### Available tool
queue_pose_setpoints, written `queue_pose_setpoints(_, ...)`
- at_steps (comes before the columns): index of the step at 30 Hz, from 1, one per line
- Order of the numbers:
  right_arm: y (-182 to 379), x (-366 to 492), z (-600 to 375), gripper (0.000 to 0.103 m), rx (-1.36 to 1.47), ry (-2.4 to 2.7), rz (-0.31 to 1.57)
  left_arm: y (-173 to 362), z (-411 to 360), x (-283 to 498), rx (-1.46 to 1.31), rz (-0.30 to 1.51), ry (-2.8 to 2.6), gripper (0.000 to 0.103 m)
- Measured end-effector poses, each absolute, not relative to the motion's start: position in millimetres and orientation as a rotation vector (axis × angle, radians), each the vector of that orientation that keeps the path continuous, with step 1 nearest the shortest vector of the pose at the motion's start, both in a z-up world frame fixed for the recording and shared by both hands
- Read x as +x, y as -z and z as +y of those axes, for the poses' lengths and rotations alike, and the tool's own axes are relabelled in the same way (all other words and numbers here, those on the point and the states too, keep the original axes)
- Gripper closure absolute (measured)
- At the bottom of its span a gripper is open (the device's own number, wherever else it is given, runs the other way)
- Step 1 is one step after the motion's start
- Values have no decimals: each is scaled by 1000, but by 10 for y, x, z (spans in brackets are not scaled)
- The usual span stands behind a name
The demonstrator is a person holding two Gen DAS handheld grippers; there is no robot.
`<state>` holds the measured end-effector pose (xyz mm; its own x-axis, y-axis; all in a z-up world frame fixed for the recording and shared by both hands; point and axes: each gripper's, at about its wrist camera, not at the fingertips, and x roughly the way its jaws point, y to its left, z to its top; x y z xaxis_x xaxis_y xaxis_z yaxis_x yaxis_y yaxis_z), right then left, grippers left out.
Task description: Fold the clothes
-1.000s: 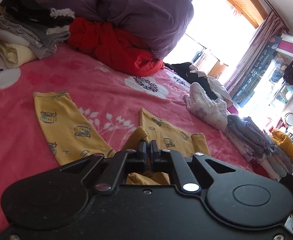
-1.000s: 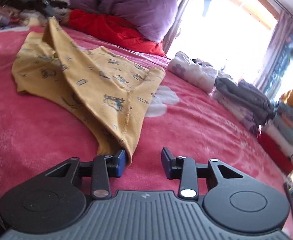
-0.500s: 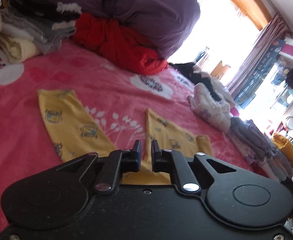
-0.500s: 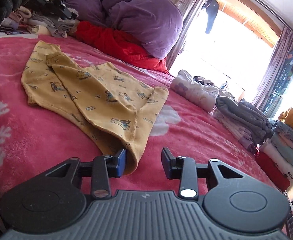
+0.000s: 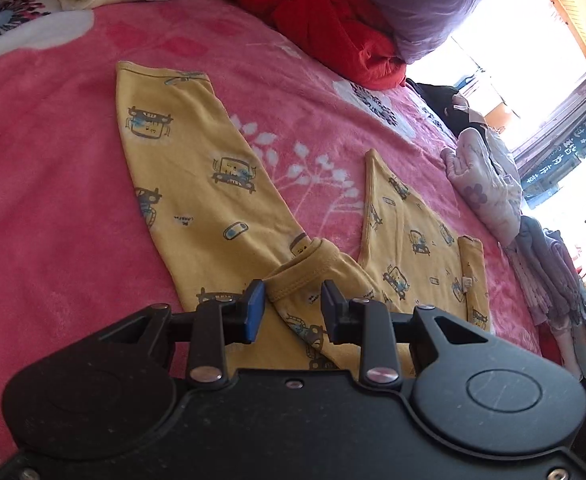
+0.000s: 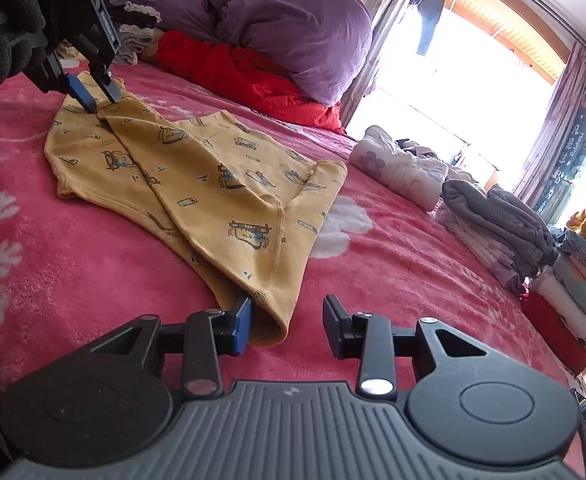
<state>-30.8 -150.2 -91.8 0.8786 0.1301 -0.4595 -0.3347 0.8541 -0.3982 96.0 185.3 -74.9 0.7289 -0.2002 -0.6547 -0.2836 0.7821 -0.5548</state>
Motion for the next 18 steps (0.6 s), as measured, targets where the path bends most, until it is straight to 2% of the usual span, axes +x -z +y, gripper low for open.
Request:
queue_pose_setpoints(2,909,-300,-1516,67,-473,-258,436,725,1858,948,-700,754,-59,75)
queue_pose_setpoints(5,912,-282,-1537,71,-449,-265,449,729,1894,938,-711,737,-85,67)
queue_pose_setpoints(7,923,-275,-1538,72,-445,-266,457,739,1887,955,-714,732,-73,67)
queue_pose_setpoints(9,931,-269,-1533,72,-447,-265,459,717,1833,971,-673,728,-61,72)
queue_pose_setpoints(10,932,-261,-1527,72,-448,-265,459,704,1799,976,-644,724,-62,81)
queue_pose_setpoints(11,934,-256,-1523,72,-448,-264,460,690,1771,977,-613,721,-63,97)
queue_pose_setpoints(18,928,-281,-1494,72,-488,-241,425,535,1759,952,-623,626,-3,101)
